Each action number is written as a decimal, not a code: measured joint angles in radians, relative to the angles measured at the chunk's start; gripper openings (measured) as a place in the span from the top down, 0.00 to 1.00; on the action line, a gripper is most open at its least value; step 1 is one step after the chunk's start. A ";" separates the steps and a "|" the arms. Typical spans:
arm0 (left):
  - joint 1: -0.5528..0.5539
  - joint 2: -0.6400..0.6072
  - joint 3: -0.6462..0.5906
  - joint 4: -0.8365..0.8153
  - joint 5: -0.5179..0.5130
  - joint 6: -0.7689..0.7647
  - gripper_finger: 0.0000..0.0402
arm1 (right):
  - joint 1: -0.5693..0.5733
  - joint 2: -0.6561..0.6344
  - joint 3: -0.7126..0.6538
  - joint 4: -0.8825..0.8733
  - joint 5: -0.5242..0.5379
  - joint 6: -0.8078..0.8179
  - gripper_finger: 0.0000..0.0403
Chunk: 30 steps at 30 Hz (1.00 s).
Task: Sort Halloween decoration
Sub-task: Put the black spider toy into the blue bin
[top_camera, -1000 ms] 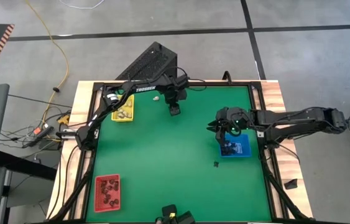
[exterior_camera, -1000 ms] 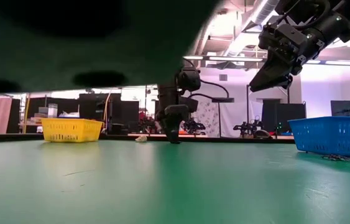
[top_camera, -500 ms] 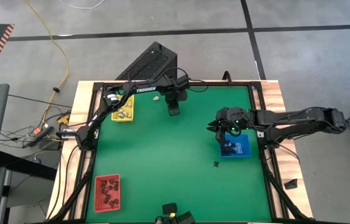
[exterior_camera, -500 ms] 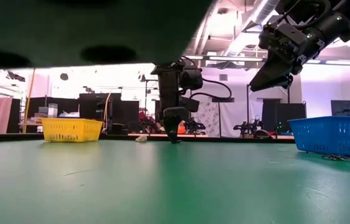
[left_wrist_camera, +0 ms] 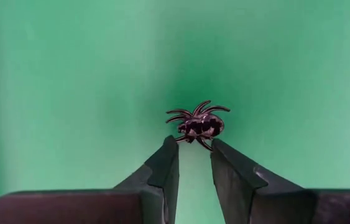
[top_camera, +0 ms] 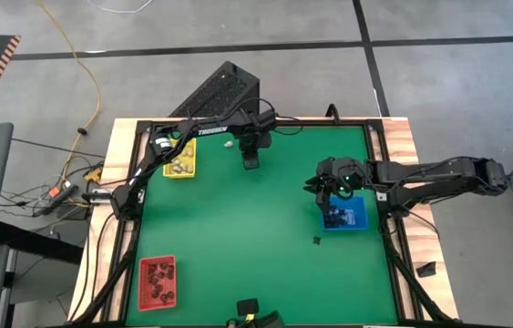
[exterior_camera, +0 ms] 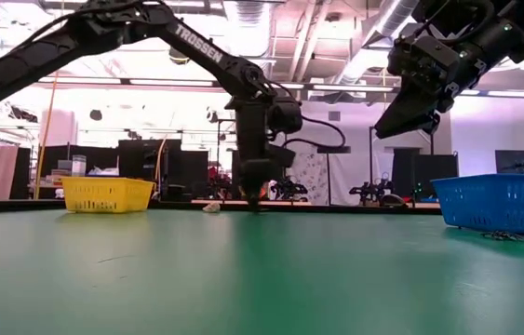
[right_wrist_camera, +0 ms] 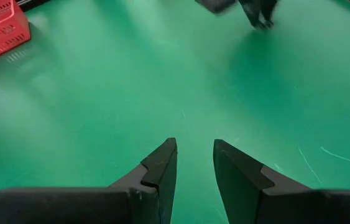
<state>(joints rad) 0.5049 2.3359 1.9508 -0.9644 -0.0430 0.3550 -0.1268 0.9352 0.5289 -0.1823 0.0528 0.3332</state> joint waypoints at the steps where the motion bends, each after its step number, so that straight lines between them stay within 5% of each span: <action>1: 0.001 -0.015 -0.003 -0.028 0.004 0.000 0.82 | 0.000 0.000 0.000 -0.001 0.000 0.001 0.66; 5: -0.006 -0.085 0.002 -0.063 0.116 -0.016 0.82 | 0.003 0.000 0.000 -0.018 -0.001 0.025 0.66; 11: -0.096 -0.135 0.002 -0.054 0.577 -0.030 0.82 | 0.004 -0.049 0.000 -0.033 -0.002 0.052 0.66; 14: -0.196 -0.137 -0.011 0.054 0.718 -0.016 0.82 | 0.011 -0.120 0.001 -0.086 0.000 0.051 0.66; 18: -0.350 -0.137 -0.099 0.404 0.660 0.016 0.82 | 0.016 -0.258 0.001 -0.167 0.000 0.036 0.66; 24: -0.468 -0.137 -0.194 0.986 0.301 -0.017 0.82 | 0.016 -0.478 0.001 -0.264 0.002 0.063 0.66; 30: -0.472 -0.099 -0.201 1.193 0.285 -0.072 0.82 | 0.015 -0.620 0.001 -0.268 0.002 0.062 0.66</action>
<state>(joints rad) 0.0325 2.2373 1.7502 0.2283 0.2423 0.2828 -0.1116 0.3155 0.5297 -0.4501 0.0544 0.3956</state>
